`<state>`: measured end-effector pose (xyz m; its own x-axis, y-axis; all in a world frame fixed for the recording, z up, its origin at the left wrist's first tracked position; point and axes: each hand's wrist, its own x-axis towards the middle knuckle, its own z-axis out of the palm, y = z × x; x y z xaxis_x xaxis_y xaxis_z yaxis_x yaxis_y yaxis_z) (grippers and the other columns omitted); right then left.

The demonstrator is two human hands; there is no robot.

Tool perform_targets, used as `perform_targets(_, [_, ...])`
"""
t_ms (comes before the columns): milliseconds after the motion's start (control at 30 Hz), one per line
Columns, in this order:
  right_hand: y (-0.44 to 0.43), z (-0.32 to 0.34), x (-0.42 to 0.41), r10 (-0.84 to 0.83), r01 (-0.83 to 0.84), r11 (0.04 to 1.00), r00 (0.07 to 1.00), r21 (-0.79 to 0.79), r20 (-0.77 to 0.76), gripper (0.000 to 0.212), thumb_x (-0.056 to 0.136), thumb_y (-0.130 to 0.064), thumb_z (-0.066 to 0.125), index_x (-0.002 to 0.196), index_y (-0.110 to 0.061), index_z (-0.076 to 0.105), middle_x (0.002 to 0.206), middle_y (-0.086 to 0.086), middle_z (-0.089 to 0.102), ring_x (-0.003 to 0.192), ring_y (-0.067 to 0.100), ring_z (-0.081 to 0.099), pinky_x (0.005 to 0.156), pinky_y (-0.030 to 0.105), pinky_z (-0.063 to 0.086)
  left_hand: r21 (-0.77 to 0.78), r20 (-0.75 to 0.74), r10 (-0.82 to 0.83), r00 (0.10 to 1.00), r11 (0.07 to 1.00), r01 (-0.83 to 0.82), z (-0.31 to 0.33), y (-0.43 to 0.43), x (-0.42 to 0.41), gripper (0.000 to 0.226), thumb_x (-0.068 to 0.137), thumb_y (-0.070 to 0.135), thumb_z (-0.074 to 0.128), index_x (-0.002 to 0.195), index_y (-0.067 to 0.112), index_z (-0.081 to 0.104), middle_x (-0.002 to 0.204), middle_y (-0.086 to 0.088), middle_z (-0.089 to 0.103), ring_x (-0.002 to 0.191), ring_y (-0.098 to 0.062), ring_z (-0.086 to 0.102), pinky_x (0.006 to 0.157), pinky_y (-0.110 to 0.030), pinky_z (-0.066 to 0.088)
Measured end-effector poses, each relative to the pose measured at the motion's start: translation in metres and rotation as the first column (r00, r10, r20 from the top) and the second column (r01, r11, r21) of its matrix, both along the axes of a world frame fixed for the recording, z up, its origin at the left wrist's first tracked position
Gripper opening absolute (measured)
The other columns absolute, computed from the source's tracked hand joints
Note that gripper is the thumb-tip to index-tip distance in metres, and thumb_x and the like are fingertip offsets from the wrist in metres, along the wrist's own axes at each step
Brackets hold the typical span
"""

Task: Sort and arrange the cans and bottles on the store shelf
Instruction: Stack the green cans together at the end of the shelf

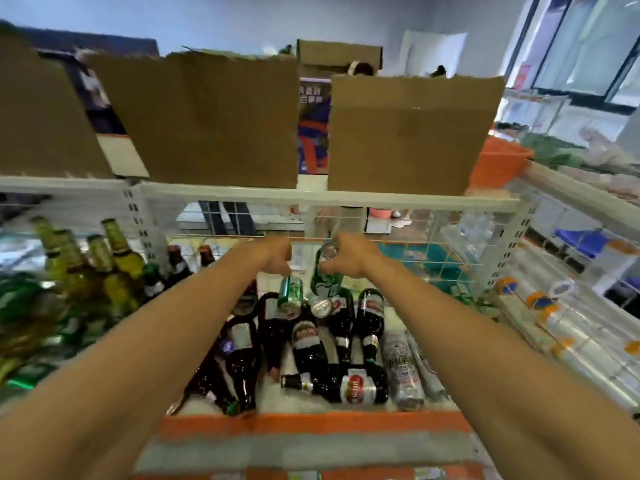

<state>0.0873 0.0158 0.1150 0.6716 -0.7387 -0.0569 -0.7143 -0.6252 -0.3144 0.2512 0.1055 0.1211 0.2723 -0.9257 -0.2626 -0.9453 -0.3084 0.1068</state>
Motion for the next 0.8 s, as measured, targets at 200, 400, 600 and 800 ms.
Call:
perform_targets(200, [0.062,-0.004,0.077,0.247,-0.247,0.969,0.969,0.011,0.019,0.065,0.080,-0.048,0.070,0.128,-0.009,0.051,0.121,0.011,0.060,0.103,0.031,0.059,0.086,0.044,0.053,0.059,0.019,0.210,0.978,0.976,-0.211,0.001,0.095,0.061,0.046,0.090,0.029,0.068,0.130,0.006,0.059,0.132,-0.013,0.057,0.116,-0.031,0.056,0.098,-0.040,0.049])
perform_targets(400, [0.151,0.016,0.159,0.472,-0.477,0.876,0.878,0.066,0.075,0.064,0.084,-0.050,0.071,0.130,-0.011,0.049,0.109,0.002,0.059,0.093,0.022,0.058,0.072,0.037,0.049,0.047,0.032,0.385,0.922,0.921,-0.387,0.001,0.206,0.115,0.049,0.086,0.034,0.071,0.128,0.012,0.059,0.127,-0.009,0.061,0.111,-0.028,0.059,0.091,-0.037,0.050])
perform_targets(600, [0.266,0.040,0.253,0.601,-0.603,0.798,0.797,0.018,0.066,0.049,0.082,-0.048,0.074,0.110,-0.009,0.060,0.098,0.006,0.062,0.094,0.028,0.062,0.073,0.037,0.050,-0.074,-0.013,0.525,0.851,0.848,-0.524,0.019,0.324,0.174,0.042,0.084,0.034,0.070,0.123,0.020,0.059,0.124,-0.006,0.062,0.106,-0.026,0.059,0.086,-0.035,0.050])
perform_targets(800, [0.401,0.039,0.345,0.690,-0.692,0.722,0.722,0.019,0.051,0.053,0.082,-0.047,0.072,0.114,-0.007,0.061,0.107,0.013,0.065,0.097,0.029,0.062,0.086,0.047,0.054,-0.117,-0.038,0.655,0.754,0.747,-0.655,0.031,0.464,0.247,0.055,0.080,0.033,0.077,0.129,0.015,0.056,0.124,-0.008,0.062,0.110,-0.027,0.060,0.095,-0.040,0.051])
